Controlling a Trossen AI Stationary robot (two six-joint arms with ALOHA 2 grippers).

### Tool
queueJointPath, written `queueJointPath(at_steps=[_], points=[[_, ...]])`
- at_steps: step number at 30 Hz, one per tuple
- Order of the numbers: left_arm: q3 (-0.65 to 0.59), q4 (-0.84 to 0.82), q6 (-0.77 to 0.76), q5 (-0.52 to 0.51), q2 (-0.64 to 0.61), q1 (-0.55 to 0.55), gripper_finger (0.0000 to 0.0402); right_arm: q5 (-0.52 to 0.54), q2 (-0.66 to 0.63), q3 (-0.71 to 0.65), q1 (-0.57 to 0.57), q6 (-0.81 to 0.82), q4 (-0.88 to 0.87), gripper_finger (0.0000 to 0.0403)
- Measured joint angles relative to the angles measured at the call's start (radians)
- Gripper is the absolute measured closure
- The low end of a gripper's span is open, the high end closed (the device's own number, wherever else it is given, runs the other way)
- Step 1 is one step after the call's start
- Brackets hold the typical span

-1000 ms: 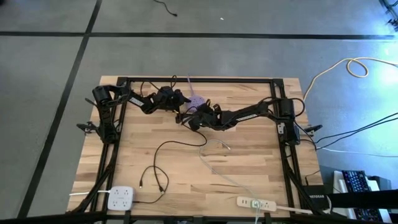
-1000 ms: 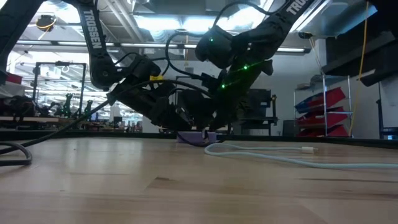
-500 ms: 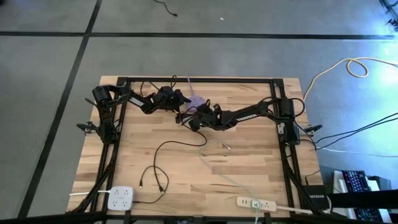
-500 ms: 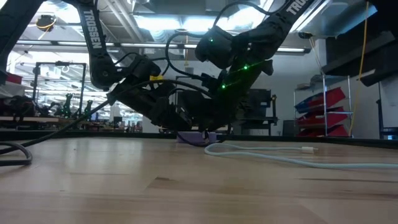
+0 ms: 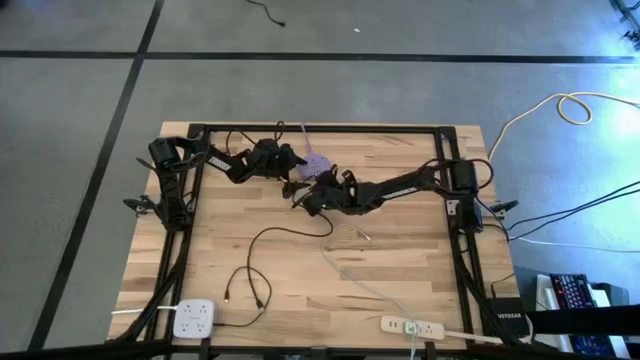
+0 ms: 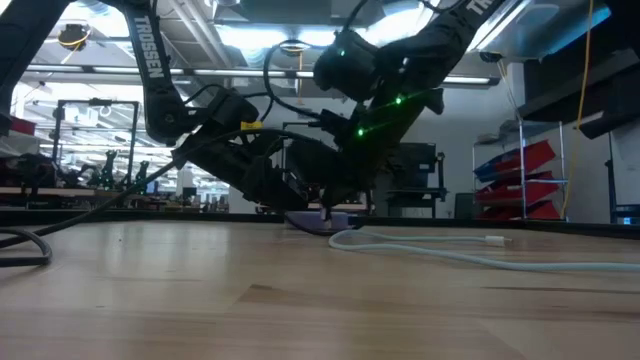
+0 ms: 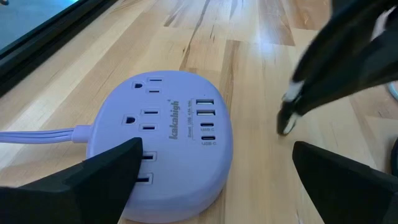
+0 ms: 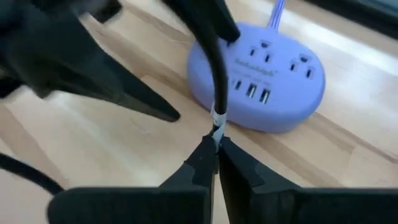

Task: Insert USB
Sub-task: Insert the black usb cable into the purple outlet extension

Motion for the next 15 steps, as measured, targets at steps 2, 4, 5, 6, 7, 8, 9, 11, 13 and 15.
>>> queueJointPath(at_steps=[2, 4, 5, 6, 7, 8, 9, 11, 13, 15], points=[[0.0, 0.0, 0.0, 0.0, 0.0, 0.0, 0.0002, 0.081, -0.031, -0.011, 0.004, 0.054, -0.014, 0.0402], [0.0, 0.0, 0.0, 0.0, 0.0, 0.0, 0.0002, 0.138, -0.065, -0.042, 0.01, 0.091, -0.011, 0.0402], [0.0, 0.0, 0.0, 0.0, 0.0, 0.0, 0.0002, 0.161, -0.076, -0.062, 0.014, 0.101, -0.002, 0.0402], [0.0, 0.0, 0.0, 0.0, 0.0, 0.0, 0.0002, 0.174, -0.083, -0.084, 0.023, 0.104, 0.029, 0.0402], [0.0, 0.0, -0.001, 0.0, 0.0, 0.0, 0.0002, 0.193, -0.087, -0.108, 0.032, 0.106, 0.081, 0.0402], [0.0, 0.0, -0.003, 0.0, 0.0, 0.0, 0.0002, 0.221, -0.087, -0.132, 0.044, 0.114, 0.142, 0.0402], [0.0, 0.0, -0.003, 0.0, 0.0, -0.001, 0.0002, 0.236, -0.087, -0.157, 0.053, 0.118, 0.214, 0.0402], [0.0, 0.0, -0.003, 0.0, 0.0, -0.002, 0.0002, 0.256, -0.074, -0.189, 0.061, 0.119, 0.359, 0.0402], [0.0, 0.0, -0.004, 0.0, 0.0, -0.002, 0.0002, 0.294, -0.053, -0.202, 0.062, 0.12, 0.42, 0.0402], [0.0, 0.001, -0.007, 0.0, 0.0, -0.003, 0.0002, 0.292, -0.031, -0.201, 0.058, 0.117, 0.442, 0.0402]])
